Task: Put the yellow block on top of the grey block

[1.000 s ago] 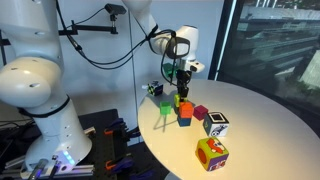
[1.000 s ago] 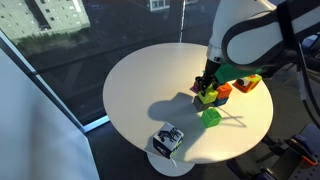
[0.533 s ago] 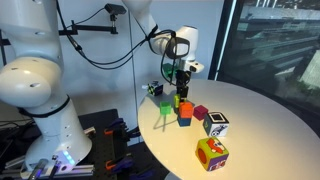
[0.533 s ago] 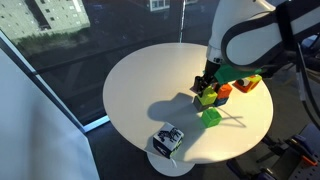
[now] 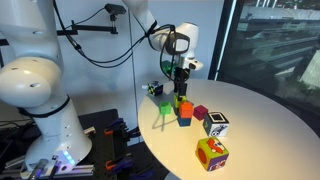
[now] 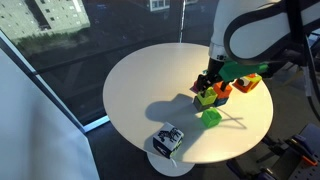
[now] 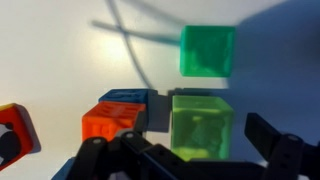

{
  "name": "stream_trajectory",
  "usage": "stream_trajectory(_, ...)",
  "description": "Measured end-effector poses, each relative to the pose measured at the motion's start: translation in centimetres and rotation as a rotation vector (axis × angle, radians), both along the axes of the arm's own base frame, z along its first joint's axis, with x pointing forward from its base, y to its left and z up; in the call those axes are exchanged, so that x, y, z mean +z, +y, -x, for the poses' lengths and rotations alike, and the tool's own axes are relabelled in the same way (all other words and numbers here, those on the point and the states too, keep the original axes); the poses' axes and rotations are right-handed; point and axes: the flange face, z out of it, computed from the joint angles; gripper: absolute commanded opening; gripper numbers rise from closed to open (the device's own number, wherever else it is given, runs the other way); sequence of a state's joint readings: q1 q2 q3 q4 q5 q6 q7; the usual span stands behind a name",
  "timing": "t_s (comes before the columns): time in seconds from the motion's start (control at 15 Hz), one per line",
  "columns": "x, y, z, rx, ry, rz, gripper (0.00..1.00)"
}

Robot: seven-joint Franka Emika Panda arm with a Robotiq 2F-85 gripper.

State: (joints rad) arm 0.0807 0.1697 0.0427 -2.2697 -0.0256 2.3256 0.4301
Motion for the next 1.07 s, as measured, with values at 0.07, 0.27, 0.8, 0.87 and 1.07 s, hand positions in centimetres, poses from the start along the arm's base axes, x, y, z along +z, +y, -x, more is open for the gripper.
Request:
stream_trajectory(0.07,0.4,0.0,0.1,0.006,0.003,0.0,1.0)
stream_trajectory(0.27,1.7,0.0,0.6,0.028,0.019,0.001,1.0)
stream_trajectory(0.8,5.0,-0.6,3.9,0.15,0.199,0.004,1.0)
stream_trajectory(0.87,5.6,-0.7,4.3,0.163,0.218,0.002,1.0)
stream_trajectory(1.07,7.4,-1.2,5.5,0.182,0.236,0.005,1.0)
